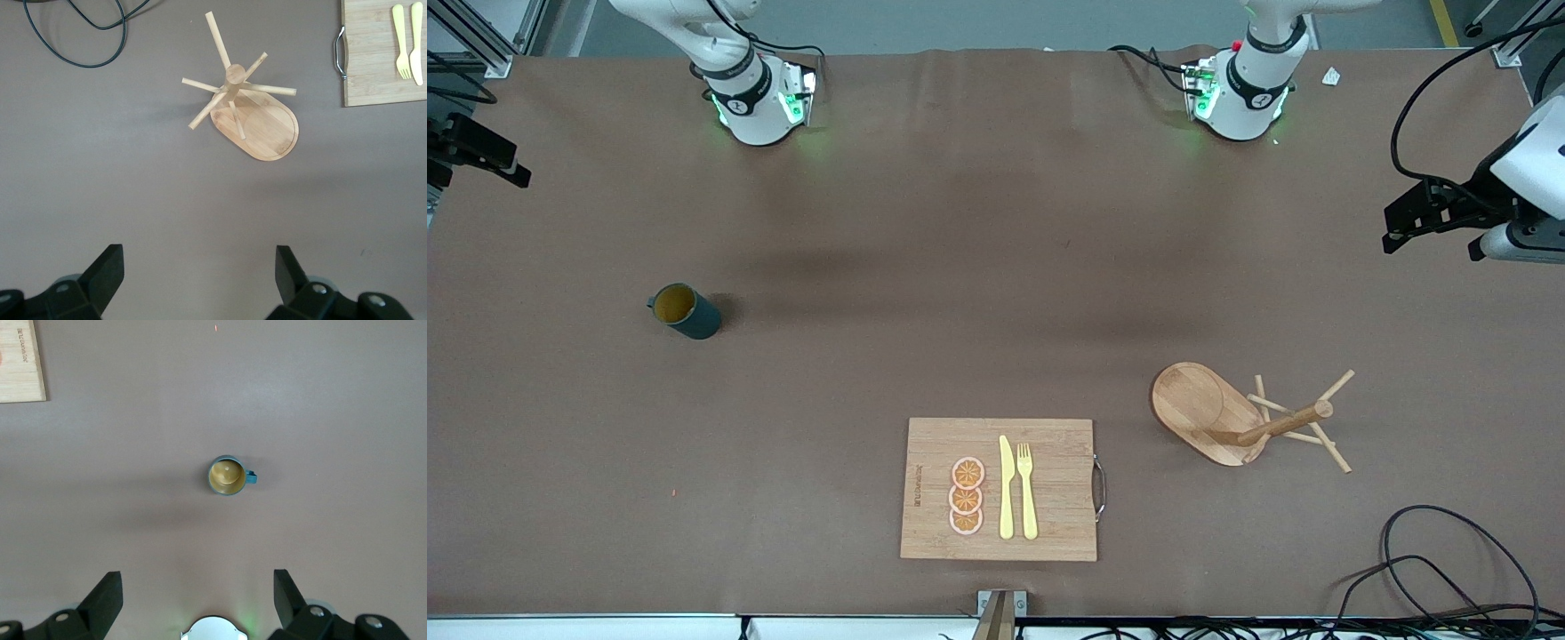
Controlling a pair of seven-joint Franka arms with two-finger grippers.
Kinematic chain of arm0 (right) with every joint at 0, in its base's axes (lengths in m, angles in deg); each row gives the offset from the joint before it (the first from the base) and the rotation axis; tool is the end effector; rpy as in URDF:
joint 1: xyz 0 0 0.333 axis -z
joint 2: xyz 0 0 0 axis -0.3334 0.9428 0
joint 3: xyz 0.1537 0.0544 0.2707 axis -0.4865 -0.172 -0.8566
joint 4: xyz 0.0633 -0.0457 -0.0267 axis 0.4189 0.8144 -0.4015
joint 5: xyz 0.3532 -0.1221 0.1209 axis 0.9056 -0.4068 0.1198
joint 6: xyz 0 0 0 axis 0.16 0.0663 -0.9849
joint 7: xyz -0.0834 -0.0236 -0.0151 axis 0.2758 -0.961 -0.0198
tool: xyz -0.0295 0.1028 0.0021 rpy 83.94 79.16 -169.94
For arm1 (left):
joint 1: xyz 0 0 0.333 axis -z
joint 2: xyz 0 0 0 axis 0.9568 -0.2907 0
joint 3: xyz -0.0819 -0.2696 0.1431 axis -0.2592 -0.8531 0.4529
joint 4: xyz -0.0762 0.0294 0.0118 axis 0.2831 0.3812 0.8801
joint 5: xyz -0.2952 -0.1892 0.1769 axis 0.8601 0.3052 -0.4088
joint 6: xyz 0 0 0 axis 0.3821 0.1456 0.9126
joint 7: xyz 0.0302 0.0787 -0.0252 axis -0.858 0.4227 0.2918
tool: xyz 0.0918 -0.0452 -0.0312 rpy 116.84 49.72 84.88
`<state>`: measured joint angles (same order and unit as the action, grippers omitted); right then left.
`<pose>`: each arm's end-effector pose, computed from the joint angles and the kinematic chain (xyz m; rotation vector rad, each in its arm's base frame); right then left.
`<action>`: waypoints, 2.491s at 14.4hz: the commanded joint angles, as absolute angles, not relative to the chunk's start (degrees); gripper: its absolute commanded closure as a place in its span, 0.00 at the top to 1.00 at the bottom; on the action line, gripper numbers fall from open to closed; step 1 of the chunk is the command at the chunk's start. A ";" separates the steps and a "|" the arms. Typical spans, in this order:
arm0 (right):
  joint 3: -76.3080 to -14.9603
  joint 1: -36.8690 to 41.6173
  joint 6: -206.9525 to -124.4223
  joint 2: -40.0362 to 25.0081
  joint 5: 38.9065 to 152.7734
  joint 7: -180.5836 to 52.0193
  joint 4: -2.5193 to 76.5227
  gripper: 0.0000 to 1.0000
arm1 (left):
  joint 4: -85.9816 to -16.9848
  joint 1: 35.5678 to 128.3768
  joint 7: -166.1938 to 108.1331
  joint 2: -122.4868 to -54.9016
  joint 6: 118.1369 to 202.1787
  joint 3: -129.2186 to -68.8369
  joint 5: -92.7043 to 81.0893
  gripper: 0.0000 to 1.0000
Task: Pass cup and hang on rack
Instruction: 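Lower the right gripper toward the teal mug, then grasp the teal mug rim with the right gripper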
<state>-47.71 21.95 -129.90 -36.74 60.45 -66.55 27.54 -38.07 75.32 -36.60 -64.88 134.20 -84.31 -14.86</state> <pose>0.5011 -0.0498 0.6673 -3.1010 0.0767 0.1060 0.5638 -0.0560 0.6404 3.1319 -0.1875 0.0824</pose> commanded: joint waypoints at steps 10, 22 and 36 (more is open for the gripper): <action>-47.92 24.30 -141.80 -24.65 61.45 -56.96 35.95 1.00 | -37.55 75.12 -37.50 -64.83 134.23 -84.57 -16.03 1.00; -47.92 26.85 -185.23 -19.83 61.72 -22.93 66.12 1.00 | -37.55 75.39 -37.50 -64.83 134.23 -84.66 -15.94 1.00; -47.92 27.56 -188.33 -14.98 61.72 -14.11 66.66 0.00 | -37.55 75.21 -37.50 -64.92 134.23 -84.57 -15.85 1.00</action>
